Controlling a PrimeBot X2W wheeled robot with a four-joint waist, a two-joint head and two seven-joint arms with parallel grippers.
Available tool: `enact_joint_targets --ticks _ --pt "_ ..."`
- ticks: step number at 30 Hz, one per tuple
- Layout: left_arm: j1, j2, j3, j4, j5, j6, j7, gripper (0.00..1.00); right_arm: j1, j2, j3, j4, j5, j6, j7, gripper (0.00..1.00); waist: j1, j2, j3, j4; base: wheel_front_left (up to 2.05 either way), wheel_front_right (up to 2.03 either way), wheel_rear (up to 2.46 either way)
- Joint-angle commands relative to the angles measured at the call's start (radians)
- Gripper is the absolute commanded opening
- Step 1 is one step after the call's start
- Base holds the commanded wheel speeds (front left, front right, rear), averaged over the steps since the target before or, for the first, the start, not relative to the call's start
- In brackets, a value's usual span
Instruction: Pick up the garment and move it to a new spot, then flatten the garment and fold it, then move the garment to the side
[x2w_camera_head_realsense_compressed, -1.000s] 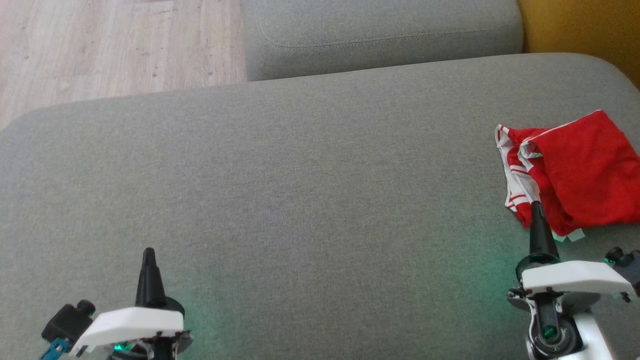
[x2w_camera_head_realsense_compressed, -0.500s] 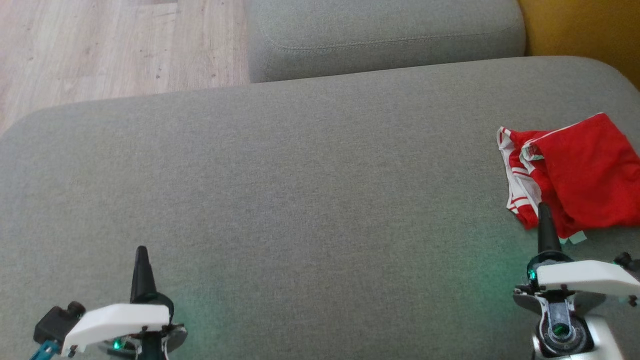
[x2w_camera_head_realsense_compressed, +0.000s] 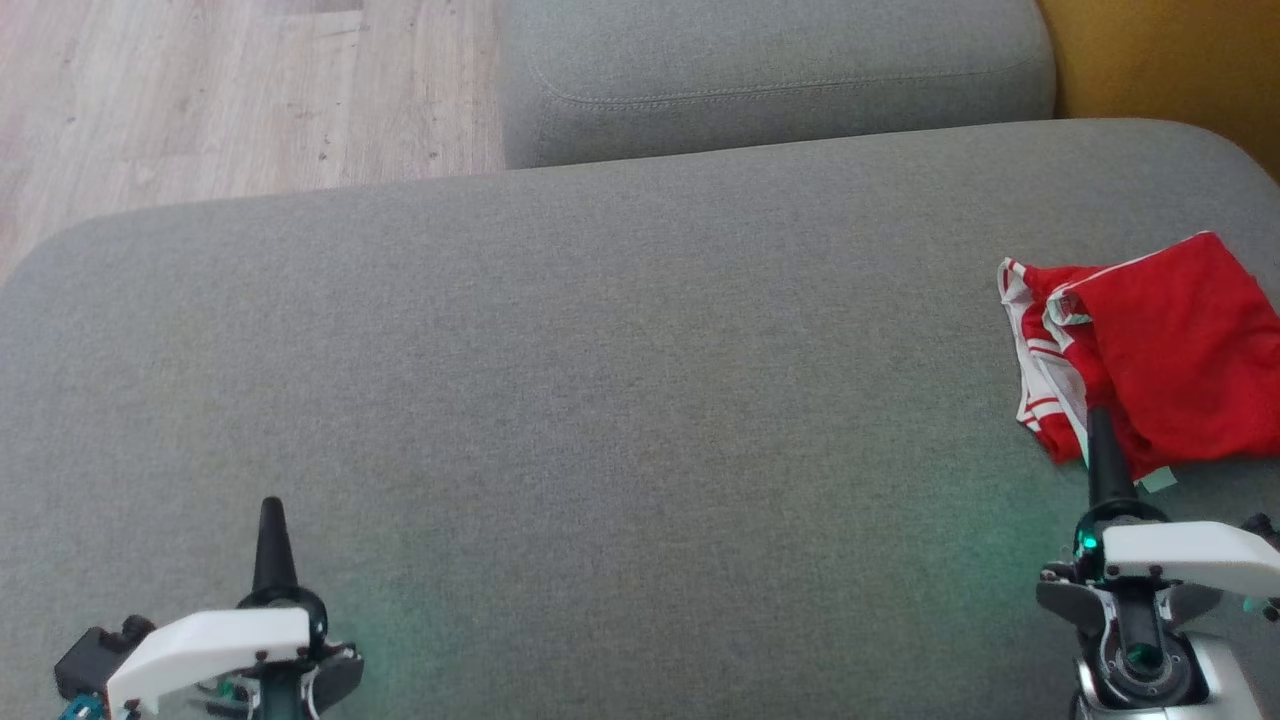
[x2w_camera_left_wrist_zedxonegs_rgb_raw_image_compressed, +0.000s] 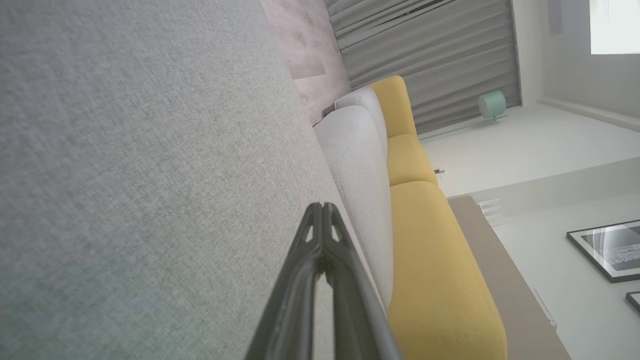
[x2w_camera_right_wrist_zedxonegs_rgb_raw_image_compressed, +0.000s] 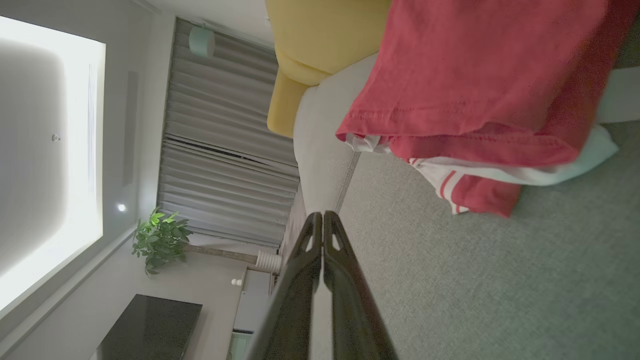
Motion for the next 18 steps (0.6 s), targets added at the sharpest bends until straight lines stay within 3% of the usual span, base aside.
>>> enact_joint_targets --ticks 1,18 --pt "-0.056 0.008 0.038 -0.034 -0.023 -0.011 0.008 0.0 -0.028 -0.017 0.009 -0.04 0.028 0.006 0.007 0.0 0.0 0.0 0.0 0.001 0.0 0.0 0.0" --pt "-0.065 0.008 0.076 -0.04 -0.193 -0.019 0.057 0.0 -0.025 -0.016 -0.017 -0.052 0.21 0.007 0.057 0.0 0.0 0.0 -0.008 0.009 0.0 0.0 0.0"
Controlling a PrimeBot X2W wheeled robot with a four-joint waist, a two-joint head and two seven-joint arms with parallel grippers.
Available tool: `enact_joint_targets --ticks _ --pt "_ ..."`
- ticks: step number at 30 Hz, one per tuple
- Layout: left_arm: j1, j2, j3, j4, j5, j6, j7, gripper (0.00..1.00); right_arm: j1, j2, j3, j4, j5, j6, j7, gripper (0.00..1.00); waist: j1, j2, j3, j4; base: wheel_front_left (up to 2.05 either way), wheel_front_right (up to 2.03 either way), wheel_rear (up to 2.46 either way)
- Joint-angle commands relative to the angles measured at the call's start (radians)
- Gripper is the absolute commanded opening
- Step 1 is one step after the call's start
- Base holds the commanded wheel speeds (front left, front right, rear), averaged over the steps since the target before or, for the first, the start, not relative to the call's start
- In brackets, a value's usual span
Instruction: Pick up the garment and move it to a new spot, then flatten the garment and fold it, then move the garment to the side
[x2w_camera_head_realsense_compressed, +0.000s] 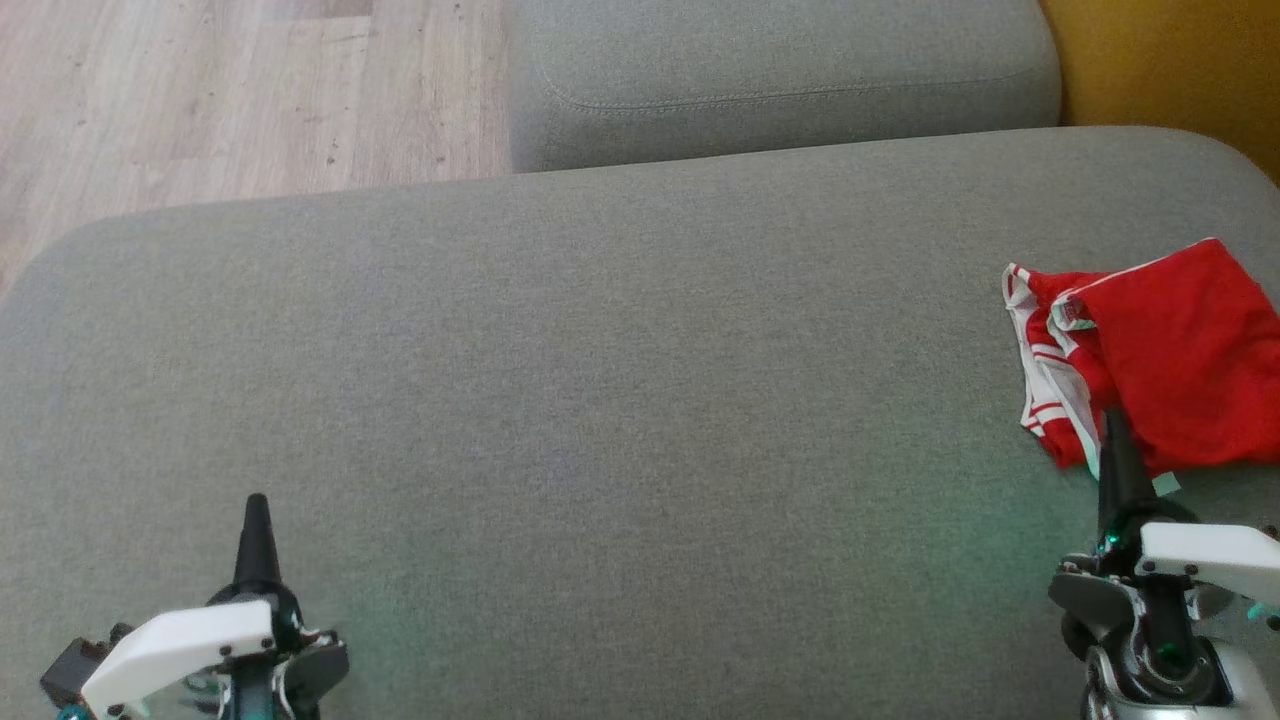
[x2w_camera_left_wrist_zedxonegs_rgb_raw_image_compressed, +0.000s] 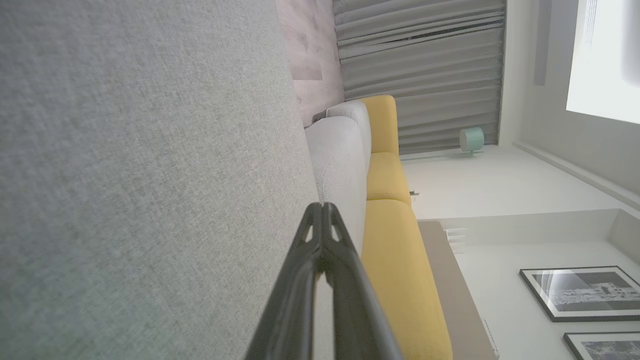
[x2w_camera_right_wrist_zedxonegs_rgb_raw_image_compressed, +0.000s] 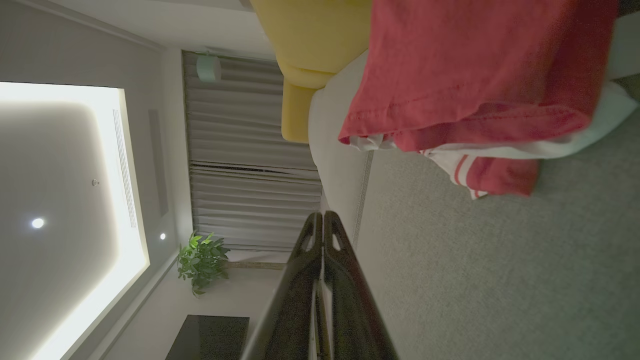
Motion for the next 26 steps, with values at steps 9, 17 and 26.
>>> enact_joint_targets --ticks 9,17,26 --pt "-0.058 0.009 0.059 -0.039 -0.103 -0.014 0.032 0.0 -0.024 -0.016 -0.001 -0.048 0.114 0.008 0.034 0.0 0.0 0.0 -0.004 0.004 0.0 0.0 0.0" --pt "-0.06 0.009 0.067 -0.04 -0.136 -0.015 0.042 0.0 -0.023 -0.014 -0.007 -0.05 0.147 0.008 0.045 0.0 0.0 0.0 -0.005 0.006 0.0 0.0 0.0" --pt "-0.06 0.008 0.067 -0.04 -0.136 -0.015 0.043 0.0 -0.024 -0.013 -0.01 -0.05 0.145 0.008 0.047 0.0 0.0 0.0 -0.005 0.006 0.0 0.0 0.0"
